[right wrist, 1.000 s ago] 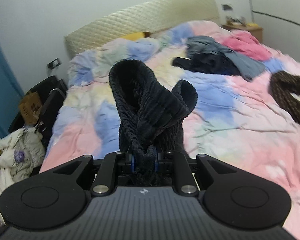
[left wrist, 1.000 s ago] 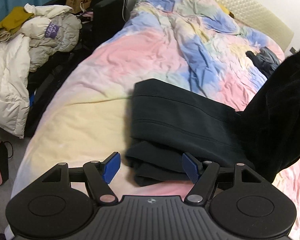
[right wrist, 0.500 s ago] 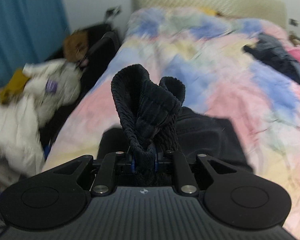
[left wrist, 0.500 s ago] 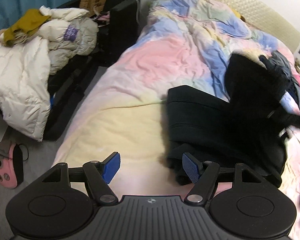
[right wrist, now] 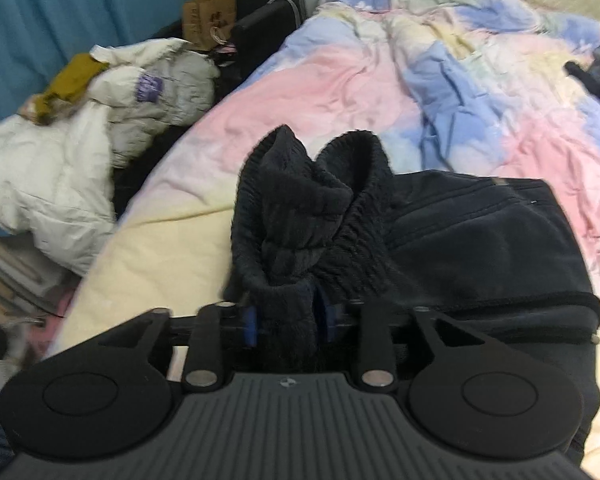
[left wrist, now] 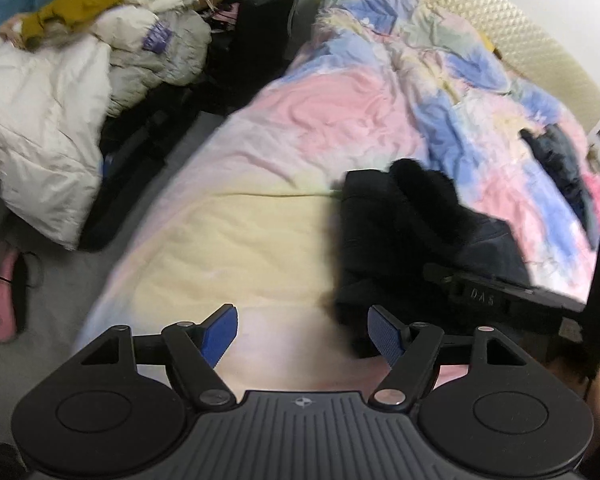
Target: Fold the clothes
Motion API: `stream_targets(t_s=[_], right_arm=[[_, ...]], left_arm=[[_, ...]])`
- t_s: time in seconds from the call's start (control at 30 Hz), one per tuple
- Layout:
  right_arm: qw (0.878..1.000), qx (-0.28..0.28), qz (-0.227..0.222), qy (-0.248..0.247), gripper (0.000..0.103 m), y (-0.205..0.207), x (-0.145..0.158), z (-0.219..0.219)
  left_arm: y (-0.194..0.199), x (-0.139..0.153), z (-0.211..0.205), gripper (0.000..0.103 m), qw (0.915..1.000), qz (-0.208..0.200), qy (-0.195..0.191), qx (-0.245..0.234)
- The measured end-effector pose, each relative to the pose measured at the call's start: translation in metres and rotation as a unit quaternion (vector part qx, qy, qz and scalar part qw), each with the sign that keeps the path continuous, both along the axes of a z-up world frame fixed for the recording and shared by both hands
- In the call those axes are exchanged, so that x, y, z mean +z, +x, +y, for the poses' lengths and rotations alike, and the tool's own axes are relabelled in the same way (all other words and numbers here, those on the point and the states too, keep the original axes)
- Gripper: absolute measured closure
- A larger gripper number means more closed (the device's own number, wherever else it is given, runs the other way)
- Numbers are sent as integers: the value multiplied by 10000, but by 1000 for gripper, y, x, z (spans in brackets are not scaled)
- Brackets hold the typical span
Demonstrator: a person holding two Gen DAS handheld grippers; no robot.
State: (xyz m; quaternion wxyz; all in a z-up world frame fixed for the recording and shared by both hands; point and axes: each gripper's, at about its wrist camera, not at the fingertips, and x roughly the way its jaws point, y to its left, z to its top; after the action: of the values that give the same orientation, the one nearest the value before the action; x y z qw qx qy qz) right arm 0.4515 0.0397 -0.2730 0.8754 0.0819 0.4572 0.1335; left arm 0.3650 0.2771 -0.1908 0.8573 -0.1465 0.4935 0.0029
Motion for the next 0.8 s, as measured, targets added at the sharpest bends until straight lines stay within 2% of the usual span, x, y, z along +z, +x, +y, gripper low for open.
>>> stream_targets(t_s=[0.03,0.07,0.17,0.3,0.37,0.47,0.57,0.63,0.73,0.8], right_arm=[[9999,58,30,152,52,0,4,-5],[9997,98,33,240,53,0,7,-10],[9986,162,52,497,52,-4,20,-30],[9985,62,65,540,50,-6,33,-62],[9984,-63,84,556,47,-7,36,-81],[9984,-329,148,432,46,-7,32,-113],[9964,-692,324,359,46,-6,22,-148],[9937,-970,425,366,44,-5,15,-173],[9880,-1318,488,644,31,-4,3,-209],[9832,-1514,550,861,26,-1,-7,-228]], left_arm=[[3,-1,-2,25,9998,-48,-174,-27],[6,-3,-5,22,9994,-94,-341,-55],[16,-11,-17,19,9979,-111,-598,-230],[35,-28,-36,17,9951,-5,-933,-324],[47,-35,-45,12,9932,-30,-1137,-249],[66,-47,-57,12,9905,-81,-1367,-146],[87,-58,-64,12,9896,-47,-1431,-150],[100,-67,-70,12,9911,7,-1315,-198],[118,-84,-74,12,9936,147,-1107,-167],[129,-97,-72,12,9939,283,-1067,-91]])
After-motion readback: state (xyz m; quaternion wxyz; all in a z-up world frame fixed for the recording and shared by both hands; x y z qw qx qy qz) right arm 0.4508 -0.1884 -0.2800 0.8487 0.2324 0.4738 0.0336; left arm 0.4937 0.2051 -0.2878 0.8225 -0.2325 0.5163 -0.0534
